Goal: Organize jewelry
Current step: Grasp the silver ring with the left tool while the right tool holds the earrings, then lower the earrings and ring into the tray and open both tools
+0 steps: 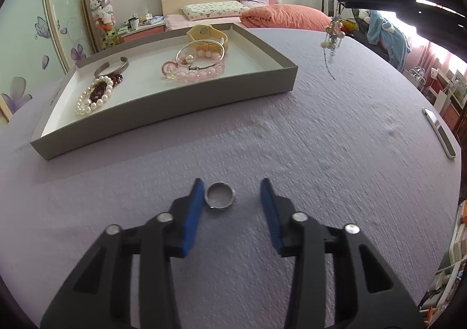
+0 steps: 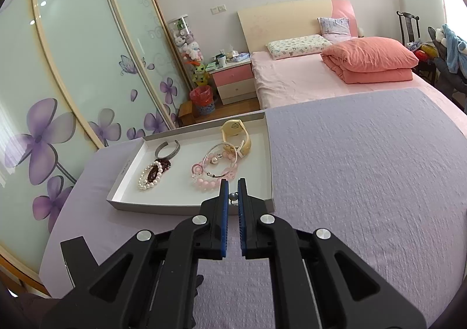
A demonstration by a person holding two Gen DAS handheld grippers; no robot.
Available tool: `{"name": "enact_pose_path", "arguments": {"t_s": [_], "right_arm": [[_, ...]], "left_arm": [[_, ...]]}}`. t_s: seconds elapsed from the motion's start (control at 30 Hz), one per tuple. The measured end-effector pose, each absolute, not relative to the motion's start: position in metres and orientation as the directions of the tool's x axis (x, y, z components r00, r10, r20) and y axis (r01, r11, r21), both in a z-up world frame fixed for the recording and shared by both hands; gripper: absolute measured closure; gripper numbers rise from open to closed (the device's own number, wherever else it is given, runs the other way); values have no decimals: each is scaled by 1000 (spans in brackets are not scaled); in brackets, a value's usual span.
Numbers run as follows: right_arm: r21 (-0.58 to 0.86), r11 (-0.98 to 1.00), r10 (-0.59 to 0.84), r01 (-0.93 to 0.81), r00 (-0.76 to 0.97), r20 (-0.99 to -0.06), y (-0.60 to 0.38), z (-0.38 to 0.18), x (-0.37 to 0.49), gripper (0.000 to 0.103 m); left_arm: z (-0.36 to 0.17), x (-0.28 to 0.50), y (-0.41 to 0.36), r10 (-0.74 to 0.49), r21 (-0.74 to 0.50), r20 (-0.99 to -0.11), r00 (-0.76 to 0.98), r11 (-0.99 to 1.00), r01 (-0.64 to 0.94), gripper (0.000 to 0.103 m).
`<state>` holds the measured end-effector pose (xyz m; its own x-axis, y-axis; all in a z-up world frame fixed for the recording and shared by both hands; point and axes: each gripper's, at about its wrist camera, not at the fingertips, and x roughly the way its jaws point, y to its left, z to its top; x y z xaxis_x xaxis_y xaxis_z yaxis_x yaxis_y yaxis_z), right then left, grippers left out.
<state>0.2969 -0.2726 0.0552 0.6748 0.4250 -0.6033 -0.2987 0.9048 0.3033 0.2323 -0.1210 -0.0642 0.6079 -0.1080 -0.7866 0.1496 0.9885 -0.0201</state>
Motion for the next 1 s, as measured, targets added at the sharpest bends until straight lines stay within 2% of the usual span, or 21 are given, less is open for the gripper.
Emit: {"name": "enact_pose_path", "arguments": {"t_s": [0.07, 0.3, 0.53, 1.0], "right_arm": [[304, 904, 426, -300, 674, -604, -272, 55, 297, 97], [298, 903, 430, -311, 674, -600, -267, 59, 295, 97], [286, 900, 436, -328, 679, -591, -259, 65, 292, 97], [247, 895, 446, -372, 711, -543, -228, 86, 304, 97]], "left_arm": [[-64, 233, -121, -102, -13, -786, 609, 989, 150, 81], [-64, 231, -111, -115, -27, -786, 608, 988, 151, 82], [-54, 228, -75, -84, -38, -777, 624, 996, 86, 82], [29, 244, 25, -4, -102, -651, 759, 991, -82, 82]]}}
